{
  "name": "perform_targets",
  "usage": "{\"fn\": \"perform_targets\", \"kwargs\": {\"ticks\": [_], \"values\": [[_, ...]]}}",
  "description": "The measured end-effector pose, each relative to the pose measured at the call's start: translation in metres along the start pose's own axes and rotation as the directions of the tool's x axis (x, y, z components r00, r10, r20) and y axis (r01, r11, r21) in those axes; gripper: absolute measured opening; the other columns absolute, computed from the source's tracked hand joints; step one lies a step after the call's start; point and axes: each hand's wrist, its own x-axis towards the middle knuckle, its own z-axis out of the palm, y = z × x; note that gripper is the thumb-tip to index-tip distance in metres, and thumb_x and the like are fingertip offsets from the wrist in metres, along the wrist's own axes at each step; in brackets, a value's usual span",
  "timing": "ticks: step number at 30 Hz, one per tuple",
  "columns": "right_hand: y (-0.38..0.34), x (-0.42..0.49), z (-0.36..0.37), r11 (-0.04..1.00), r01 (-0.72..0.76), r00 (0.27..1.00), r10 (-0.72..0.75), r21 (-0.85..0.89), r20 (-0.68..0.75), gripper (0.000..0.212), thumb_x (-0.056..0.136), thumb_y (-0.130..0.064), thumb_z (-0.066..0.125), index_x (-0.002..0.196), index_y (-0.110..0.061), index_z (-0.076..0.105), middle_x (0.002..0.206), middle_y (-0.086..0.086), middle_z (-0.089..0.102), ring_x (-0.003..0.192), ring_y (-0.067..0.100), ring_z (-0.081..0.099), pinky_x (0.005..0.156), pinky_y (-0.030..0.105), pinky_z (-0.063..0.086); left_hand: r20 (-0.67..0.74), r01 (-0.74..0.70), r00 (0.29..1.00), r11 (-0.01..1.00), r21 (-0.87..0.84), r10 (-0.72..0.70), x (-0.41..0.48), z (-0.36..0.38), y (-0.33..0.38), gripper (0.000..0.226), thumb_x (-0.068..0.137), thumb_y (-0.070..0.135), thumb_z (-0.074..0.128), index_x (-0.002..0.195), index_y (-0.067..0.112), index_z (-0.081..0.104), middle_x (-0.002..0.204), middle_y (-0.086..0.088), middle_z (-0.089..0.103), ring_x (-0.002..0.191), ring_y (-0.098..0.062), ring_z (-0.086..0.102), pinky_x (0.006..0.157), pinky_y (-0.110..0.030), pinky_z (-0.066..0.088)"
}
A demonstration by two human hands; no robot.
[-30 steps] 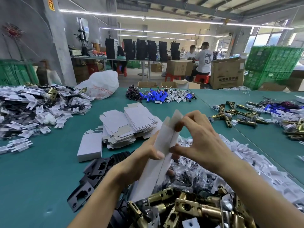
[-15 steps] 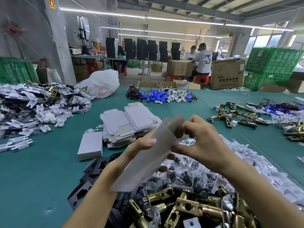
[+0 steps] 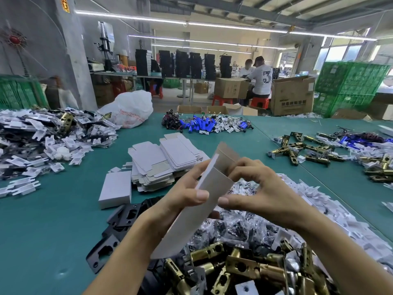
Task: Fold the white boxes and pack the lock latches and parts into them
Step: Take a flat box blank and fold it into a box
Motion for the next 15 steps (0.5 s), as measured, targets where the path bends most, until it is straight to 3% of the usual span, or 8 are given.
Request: {"fn": "perform_targets", "kwargs": {"ticks": [2, 4, 6, 8, 10, 15], "values": [[0.002, -0.001, 0.001, 0.997, -0.025, 1.0, 0.026, 0.071, -0.013, 0.04, 0.064, -0.064, 0.073, 0.071, -0.025, 0.07, 0.099, -0.018, 0.061, 0.104, 0.007, 0.056, 0.086, 0.024, 0.043, 0.059, -0.042, 0.997, 0.999, -0.019, 0.043, -0.002, -0.006, -0.006, 0.09, 0.061, 0.024, 0.075, 0.144, 0.021, 0.043, 0.124, -0.01, 0.066, 0.1, -0.027, 0.065, 0.076, -0.037, 0.056], [0.003, -0.001, 0.002, 0.985, -0.051, 0.996, 0.062, 0.162, -0.062, 0.035, 0.066, -0.059, 0.078, 0.069, -0.025, 0.07, 0.105, -0.014, 0.06, 0.106, 0.007, 0.06, 0.093, 0.027, 0.047, 0.038, -0.094, 0.995, 0.995, 0.034, 0.092, -0.002, -0.006, -0.007, 0.089, 0.064, 0.02, 0.076, 0.146, 0.024, 0.041, 0.125, -0.013, 0.066, 0.101, -0.026, 0.065, 0.08, -0.035, 0.056], [0.005, -0.001, 0.004, 0.949, -0.061, 0.989, 0.1, 0.309, -0.111, 0.027, 0.067, -0.044, 0.087, 0.082, -0.028, 0.071, 0.116, -0.006, 0.061, 0.111, 0.011, 0.063, 0.101, 0.04, 0.049, -0.016, -0.129, 0.991, 0.99, 0.056, 0.13, 0.001, -0.005, -0.008, 0.096, 0.062, 0.019, 0.081, 0.148, 0.023, 0.039, 0.13, -0.015, 0.063, 0.106, -0.026, 0.066, 0.082, -0.032, 0.054], [0.006, -0.002, 0.005, 0.885, -0.095, 0.983, 0.154, 0.455, -0.095, 0.044, 0.064, -0.03, 0.087, 0.104, -0.031, 0.066, 0.124, -0.003, 0.062, 0.112, 0.017, 0.066, 0.099, 0.044, 0.052, -0.059, -0.177, 0.981, 0.98, 0.089, 0.183, 0.002, -0.005, -0.009, 0.096, 0.061, 0.019, 0.083, 0.147, 0.02, 0.04, 0.132, -0.013, 0.062, 0.112, -0.027, 0.065, 0.086, -0.032, 0.053], [0.007, -0.003, 0.006, 0.86, -0.113, 0.985, 0.163, 0.498, -0.058, 0.061, 0.064, -0.028, 0.088, 0.117, -0.035, 0.059, 0.122, -0.006, 0.065, 0.109, 0.019, 0.068, 0.091, 0.038, 0.057, -0.079, -0.205, 0.974, 0.976, 0.069, 0.21, 0.001, -0.005, -0.006, 0.089, 0.064, 0.017, 0.081, 0.145, 0.018, 0.042, 0.131, -0.013, 0.063, 0.113, -0.029, 0.065, 0.087, -0.033, 0.054], [0.009, -0.004, 0.011, 0.785, -0.064, 0.993, 0.114, 0.616, -0.042, 0.068, 0.069, -0.014, 0.084, 0.126, -0.034, 0.052, 0.118, 0.002, 0.069, 0.103, 0.028, 0.07, 0.079, 0.033, 0.059, -0.133, -0.224, 0.965, 0.974, 0.045, 0.228, 0.001, -0.006, -0.009, 0.081, 0.067, 0.016, 0.081, 0.14, 0.008, 0.046, 0.125, -0.021, 0.065, 0.114, -0.04, 0.065, 0.09, -0.049, 0.055]]}}
